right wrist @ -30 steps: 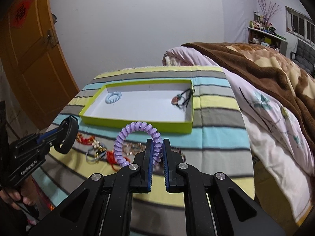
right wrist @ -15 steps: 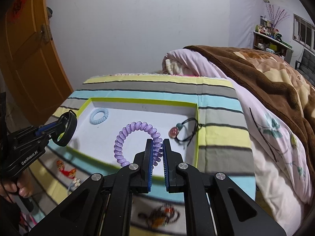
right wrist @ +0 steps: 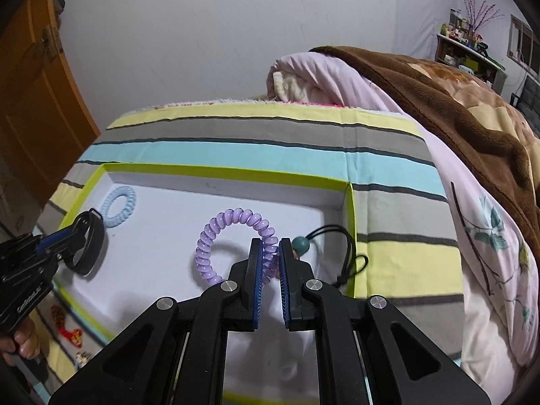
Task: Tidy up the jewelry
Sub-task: 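Carry the black band and purple coil into the box and open both tools, then lift both tools out of the box back toward the jewelry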
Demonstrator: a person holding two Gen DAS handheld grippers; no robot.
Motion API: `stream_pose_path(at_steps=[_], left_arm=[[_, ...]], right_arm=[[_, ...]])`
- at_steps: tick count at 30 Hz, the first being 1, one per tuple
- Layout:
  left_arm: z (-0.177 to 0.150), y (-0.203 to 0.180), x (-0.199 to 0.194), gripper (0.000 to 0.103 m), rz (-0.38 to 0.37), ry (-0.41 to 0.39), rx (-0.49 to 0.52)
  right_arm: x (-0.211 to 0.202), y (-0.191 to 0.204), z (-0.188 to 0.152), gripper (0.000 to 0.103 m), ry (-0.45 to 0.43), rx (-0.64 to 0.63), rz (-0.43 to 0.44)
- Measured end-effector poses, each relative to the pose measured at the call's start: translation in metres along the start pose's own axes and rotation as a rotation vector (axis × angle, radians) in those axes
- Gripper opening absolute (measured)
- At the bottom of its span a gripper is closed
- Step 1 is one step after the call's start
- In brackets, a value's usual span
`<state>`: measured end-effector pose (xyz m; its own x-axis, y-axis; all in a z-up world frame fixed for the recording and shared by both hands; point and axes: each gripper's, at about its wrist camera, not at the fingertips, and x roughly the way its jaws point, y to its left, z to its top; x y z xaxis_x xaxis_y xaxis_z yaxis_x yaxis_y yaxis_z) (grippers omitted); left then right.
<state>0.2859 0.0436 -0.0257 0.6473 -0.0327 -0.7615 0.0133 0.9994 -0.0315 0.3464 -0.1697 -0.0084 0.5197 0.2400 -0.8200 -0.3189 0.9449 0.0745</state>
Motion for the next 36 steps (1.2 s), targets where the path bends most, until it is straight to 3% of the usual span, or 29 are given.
stream_pose_path(at_steps=[12,16,25,36], left_arm=[[-0.001,-0.002,0.005,0.012,-0.013,0.016,0.008],[0.0,0.001,-0.001,0.012,-0.019,0.002,-0.004],[-0.012,-0.003,-0.042,0.012,-0.027,-0.071,-0.019],[-0.065,-0.021,-0.114,0.012,-0.047,-0.207,0.005]], right_arm=[[0.013,0.0,0.004,0.01,0.029,-0.002,0.005],[0.003,-0.001,0.003,0.017,0.012,0.001,0.006],[-0.051,0.008,-0.02,0.018,-0.081,0.009,0.03],[-0.128,0.025,-0.09,0.018,-0.191,0.019,0.059]])
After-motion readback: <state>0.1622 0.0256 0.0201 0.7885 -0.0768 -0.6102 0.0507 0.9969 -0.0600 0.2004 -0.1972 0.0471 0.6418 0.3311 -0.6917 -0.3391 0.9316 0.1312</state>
